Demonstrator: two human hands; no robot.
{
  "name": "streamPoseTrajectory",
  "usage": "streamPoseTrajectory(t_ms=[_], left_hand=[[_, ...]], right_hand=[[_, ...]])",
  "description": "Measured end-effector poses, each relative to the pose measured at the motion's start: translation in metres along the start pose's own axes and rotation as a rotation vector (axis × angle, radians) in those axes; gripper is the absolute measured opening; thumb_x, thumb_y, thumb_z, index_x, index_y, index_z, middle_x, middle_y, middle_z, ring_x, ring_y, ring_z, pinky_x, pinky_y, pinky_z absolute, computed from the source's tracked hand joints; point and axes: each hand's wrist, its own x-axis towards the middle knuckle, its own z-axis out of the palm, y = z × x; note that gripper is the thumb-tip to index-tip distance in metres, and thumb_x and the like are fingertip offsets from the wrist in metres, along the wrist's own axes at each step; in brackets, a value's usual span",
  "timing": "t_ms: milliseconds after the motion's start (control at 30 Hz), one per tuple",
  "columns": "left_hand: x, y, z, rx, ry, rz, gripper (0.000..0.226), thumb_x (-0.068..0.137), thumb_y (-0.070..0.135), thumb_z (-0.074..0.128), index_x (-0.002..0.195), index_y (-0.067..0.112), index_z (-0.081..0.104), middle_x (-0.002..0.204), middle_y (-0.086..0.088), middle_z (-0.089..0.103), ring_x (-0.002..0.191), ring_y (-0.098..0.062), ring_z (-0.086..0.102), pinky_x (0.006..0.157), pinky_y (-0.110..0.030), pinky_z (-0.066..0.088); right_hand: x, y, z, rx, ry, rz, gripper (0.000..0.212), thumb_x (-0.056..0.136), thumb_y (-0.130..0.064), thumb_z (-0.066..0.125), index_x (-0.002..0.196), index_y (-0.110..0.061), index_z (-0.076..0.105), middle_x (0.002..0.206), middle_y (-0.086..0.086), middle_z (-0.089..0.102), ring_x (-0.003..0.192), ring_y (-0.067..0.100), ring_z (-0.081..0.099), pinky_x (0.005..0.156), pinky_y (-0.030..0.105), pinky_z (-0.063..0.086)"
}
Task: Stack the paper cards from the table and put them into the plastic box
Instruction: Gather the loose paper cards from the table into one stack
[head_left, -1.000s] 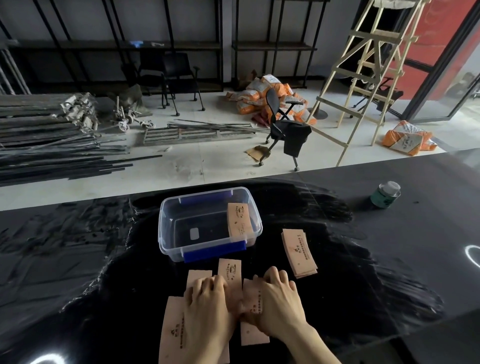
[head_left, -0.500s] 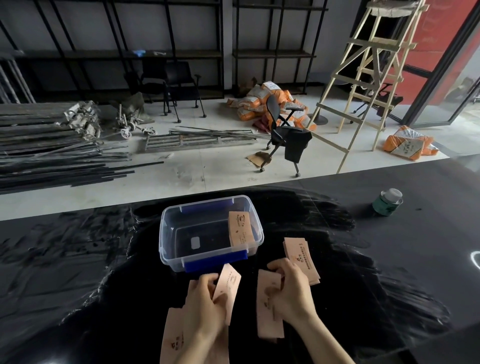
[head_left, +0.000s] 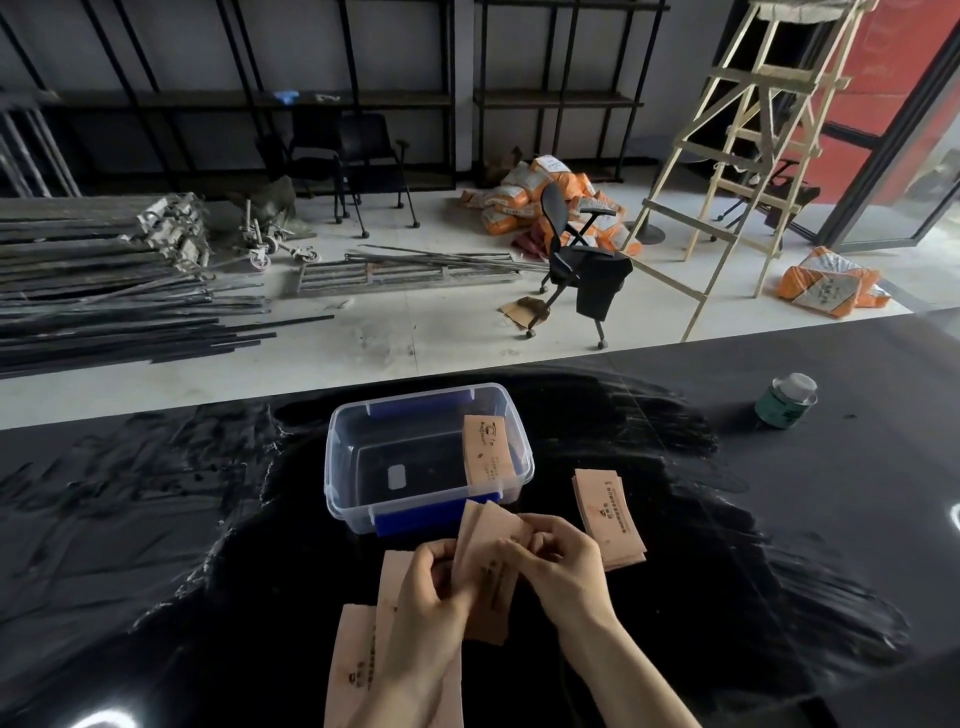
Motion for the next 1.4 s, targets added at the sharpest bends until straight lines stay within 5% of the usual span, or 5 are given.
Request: streamPoseTrajectory(t_ms=[367, 633, 1167, 1267, 1400], left_hand=[[-0.014, -0.008, -0.016, 0.510, 0.155, 0.407, 0.016, 0.098, 0.033, 0.057, 0.114, 0.033, 0.059, 0.111, 0.011, 0.068, 0.090, 0.001, 0.066, 0.072, -0.015, 0.057], [-0.007, -0.015, -0.049, 1.293, 0.383, 0.179, 0.063, 0.075, 0.067, 0.055, 0.128, 0.035, 0.049, 0.115, 0.009, 0.065, 0.112, -0.015, 0.058, 0.093, -0.035, 0.046], [0.002, 0.007, -0.035, 0.187, 0.240, 0.047, 0.019, 0.093, 0.013, 0.065, 0.104, 0.028, 0.069, 0.102, 0.003, 0.073, 0.093, -0.015, 0.069, 0.083, -0.039, 0.060], [0.001, 0.011, -0.032, 0.072, 0.144, 0.060, 0.024, 0.095, 0.006, 0.059, 0.100, 0.027, 0.069, 0.096, 0.001, 0.076, 0.083, -0.012, 0.074, 0.063, -0.021, 0.058], [0.000, 0.010, -0.028, 0.106, 0.107, 0.088, 0.027, 0.096, 0.003, 0.058, 0.105, 0.025, 0.070, 0.096, 0.000, 0.077, 0.089, -0.015, 0.075, 0.078, -0.036, 0.062]], right_hand=[[-0.010, 0.009, 0.005, 0.047, -0.152, 0.141, 0.024, 0.094, -0.009, 0.076, 0.117, -0.017, 0.073, 0.104, 0.009, 0.082, 0.092, 0.027, 0.081, 0.083, 0.050, 0.068], [-0.006, 0.001, 0.012, -0.057, -0.115, 0.180, 0.034, 0.098, -0.007, 0.070, 0.129, -0.020, 0.063, 0.117, 0.008, 0.075, 0.101, 0.026, 0.073, 0.077, 0.042, 0.064], [-0.011, -0.001, 0.020, -0.198, -0.182, -0.003, 0.029, 0.092, -0.003, 0.076, 0.118, -0.014, 0.071, 0.109, 0.006, 0.079, 0.095, 0.022, 0.078, 0.083, 0.045, 0.068], [-0.011, 0.000, 0.022, -0.375, -0.115, -0.155, 0.019, 0.090, -0.005, 0.078, 0.106, -0.016, 0.076, 0.098, -0.002, 0.079, 0.088, 0.013, 0.076, 0.075, 0.027, 0.066], [-0.011, -0.001, 0.025, -0.477, -0.056, -0.219, 0.021, 0.090, -0.011, 0.079, 0.107, -0.022, 0.077, 0.096, -0.006, 0.080, 0.085, 0.006, 0.074, 0.064, 0.012, 0.055]])
